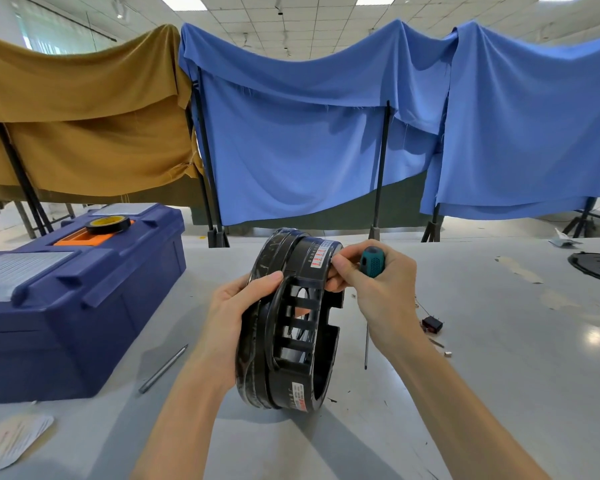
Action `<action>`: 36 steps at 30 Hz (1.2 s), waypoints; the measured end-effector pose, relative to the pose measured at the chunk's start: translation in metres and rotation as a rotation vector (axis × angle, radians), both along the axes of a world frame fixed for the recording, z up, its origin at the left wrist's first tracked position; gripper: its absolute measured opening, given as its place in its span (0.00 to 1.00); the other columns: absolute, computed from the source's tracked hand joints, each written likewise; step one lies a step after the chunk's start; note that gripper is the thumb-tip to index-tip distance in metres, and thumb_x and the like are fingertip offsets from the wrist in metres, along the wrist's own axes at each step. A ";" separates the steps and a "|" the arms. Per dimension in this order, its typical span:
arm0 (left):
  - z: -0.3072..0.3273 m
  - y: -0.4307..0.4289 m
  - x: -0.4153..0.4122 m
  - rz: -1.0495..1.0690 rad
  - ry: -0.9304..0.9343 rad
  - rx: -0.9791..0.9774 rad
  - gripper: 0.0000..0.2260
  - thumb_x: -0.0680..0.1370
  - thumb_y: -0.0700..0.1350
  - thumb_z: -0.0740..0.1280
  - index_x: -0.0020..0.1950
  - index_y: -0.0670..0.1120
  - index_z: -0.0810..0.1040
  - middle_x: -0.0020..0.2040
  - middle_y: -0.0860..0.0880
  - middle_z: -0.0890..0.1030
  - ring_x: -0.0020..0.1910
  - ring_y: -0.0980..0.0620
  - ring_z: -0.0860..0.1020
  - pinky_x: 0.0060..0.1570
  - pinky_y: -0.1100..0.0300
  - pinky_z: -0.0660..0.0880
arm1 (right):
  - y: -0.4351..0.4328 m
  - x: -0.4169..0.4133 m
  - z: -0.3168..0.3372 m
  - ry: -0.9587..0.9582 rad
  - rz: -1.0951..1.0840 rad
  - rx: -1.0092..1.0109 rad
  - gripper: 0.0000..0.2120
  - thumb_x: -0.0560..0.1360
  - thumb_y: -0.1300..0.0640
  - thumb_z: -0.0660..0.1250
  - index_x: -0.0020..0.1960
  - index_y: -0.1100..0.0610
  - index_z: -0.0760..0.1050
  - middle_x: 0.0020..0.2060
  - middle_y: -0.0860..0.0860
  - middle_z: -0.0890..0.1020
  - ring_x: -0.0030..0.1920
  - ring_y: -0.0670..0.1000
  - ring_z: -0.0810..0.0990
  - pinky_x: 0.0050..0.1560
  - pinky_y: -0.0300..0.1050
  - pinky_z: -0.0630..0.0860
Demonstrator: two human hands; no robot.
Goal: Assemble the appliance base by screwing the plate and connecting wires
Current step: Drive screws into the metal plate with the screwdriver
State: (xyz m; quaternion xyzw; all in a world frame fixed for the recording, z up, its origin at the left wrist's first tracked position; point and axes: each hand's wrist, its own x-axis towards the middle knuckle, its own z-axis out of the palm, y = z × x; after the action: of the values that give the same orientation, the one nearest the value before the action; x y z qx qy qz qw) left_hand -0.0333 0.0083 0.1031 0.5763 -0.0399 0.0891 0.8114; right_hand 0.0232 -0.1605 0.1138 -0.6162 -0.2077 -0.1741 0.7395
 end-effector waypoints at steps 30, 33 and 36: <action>0.003 -0.010 -0.001 -0.051 -0.041 0.060 0.11 0.68 0.50 0.74 0.46 0.45 0.85 0.41 0.41 0.85 0.37 0.45 0.83 0.35 0.56 0.80 | -0.010 0.005 -0.006 0.812 0.816 0.636 0.14 0.64 0.67 0.70 0.46 0.56 0.70 0.29 0.47 0.70 0.15 0.43 0.63 0.19 0.30 0.56; 0.004 -0.009 -0.002 -0.063 -0.039 0.074 0.13 0.68 0.51 0.75 0.47 0.45 0.85 0.41 0.42 0.85 0.38 0.44 0.83 0.36 0.55 0.80 | -0.007 0.006 -0.010 0.756 0.869 0.729 0.26 0.55 0.72 0.79 0.45 0.56 0.72 0.34 0.49 0.66 0.15 0.42 0.63 0.16 0.31 0.60; 0.004 -0.007 -0.002 -0.069 -0.039 0.071 0.14 0.67 0.51 0.75 0.48 0.44 0.84 0.42 0.41 0.85 0.39 0.44 0.84 0.37 0.55 0.80 | -0.004 0.006 -0.012 0.717 0.914 0.775 0.31 0.46 0.74 0.83 0.42 0.58 0.73 0.36 0.51 0.63 0.15 0.42 0.63 0.14 0.34 0.61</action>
State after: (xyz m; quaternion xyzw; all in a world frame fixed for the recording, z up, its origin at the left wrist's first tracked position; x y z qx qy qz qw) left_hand -0.0356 0.0011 0.1067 0.6013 -0.0788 0.0707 0.7920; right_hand 0.0290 -0.1647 0.1020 -0.1783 -0.1124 0.3072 0.9280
